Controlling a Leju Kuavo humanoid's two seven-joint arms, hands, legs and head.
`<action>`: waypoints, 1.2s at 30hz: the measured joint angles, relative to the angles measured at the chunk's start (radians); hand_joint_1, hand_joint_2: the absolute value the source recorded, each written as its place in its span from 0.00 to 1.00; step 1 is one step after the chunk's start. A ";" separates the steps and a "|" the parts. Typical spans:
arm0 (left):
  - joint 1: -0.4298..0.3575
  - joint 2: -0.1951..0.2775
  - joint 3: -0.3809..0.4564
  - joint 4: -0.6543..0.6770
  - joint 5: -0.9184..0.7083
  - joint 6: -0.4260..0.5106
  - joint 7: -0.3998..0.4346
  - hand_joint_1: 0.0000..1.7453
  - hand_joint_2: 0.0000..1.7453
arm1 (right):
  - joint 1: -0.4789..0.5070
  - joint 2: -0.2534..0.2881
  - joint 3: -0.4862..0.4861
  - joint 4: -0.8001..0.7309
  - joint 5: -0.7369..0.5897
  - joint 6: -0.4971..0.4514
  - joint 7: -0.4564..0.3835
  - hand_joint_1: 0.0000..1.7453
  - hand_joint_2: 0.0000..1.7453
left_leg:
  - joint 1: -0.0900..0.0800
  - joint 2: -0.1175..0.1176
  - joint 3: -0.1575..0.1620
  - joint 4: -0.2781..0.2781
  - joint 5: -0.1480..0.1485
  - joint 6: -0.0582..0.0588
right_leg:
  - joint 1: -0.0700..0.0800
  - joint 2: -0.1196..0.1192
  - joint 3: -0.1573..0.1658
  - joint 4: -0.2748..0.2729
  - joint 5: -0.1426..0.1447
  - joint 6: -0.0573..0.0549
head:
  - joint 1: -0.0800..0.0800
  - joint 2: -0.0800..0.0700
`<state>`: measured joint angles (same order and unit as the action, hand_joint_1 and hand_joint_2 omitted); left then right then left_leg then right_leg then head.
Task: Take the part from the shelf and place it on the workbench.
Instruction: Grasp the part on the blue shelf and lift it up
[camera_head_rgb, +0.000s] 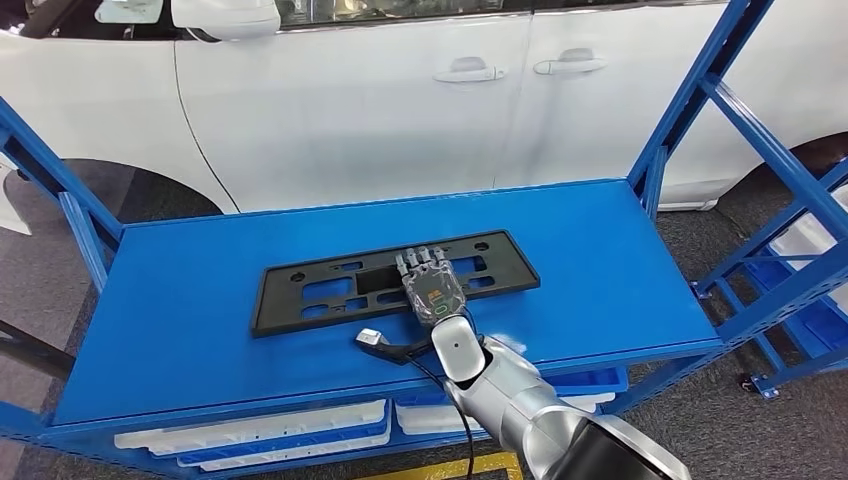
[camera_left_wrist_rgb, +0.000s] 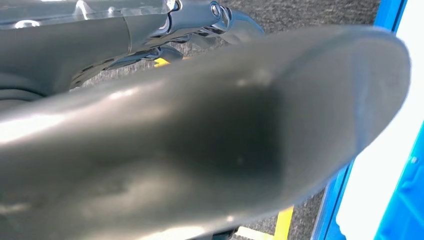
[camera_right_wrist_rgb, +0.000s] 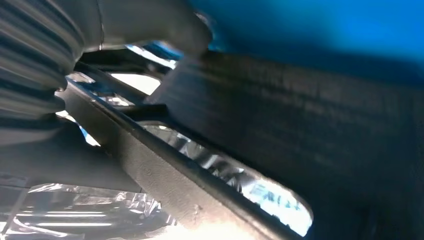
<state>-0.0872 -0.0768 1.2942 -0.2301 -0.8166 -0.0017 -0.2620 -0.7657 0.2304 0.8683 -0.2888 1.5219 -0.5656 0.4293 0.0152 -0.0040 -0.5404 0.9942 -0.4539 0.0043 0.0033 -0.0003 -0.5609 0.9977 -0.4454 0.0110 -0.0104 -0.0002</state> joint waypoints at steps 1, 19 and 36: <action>0.000 0.000 0.000 0.000 0.000 -0.001 -0.001 0.00 0.00 | 0.000 -0.005 -0.003 0.002 0.001 0.001 0.001 1.00 1.00 | 0.001 0.001 -0.001 -0.002 0.004 0.006 | -0.001 0.000 -0.009 0.020 -0.015 0.006 | 0.002 0.000; -0.003 -0.005 -0.004 0.001 -0.008 -0.006 -0.076 0.00 0.25 | 0.006 -0.018 -0.047 0.011 0.008 -0.030 -0.020 1.00 1.00 | -0.001 0.003 -0.088 0.167 -0.085 -0.027 | -0.001 -0.010 0.026 -0.043 0.014 -0.037 | 0.008 0.000; -0.004 -0.007 -0.024 0.001 -0.005 -0.009 -0.197 0.00 1.00 | 0.192 -0.016 -0.417 -0.529 -0.179 -0.134 -0.541 1.00 1.00 | 0.009 -0.004 -0.034 0.013 0.007 0.013 | -0.010 0.000 -0.156 0.299 -0.140 0.023 | 0.017 0.000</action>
<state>-0.0908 -0.0835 1.2699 -0.2293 -0.8214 -0.0112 -0.4589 -0.5739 0.2142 0.4515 -0.8180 1.3425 -0.6995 -0.1121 0.0247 -0.0082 -0.5748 1.0071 -0.4466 0.0171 -0.0071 -0.0002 -0.7165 1.2969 -0.5849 0.0338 0.0066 -0.0001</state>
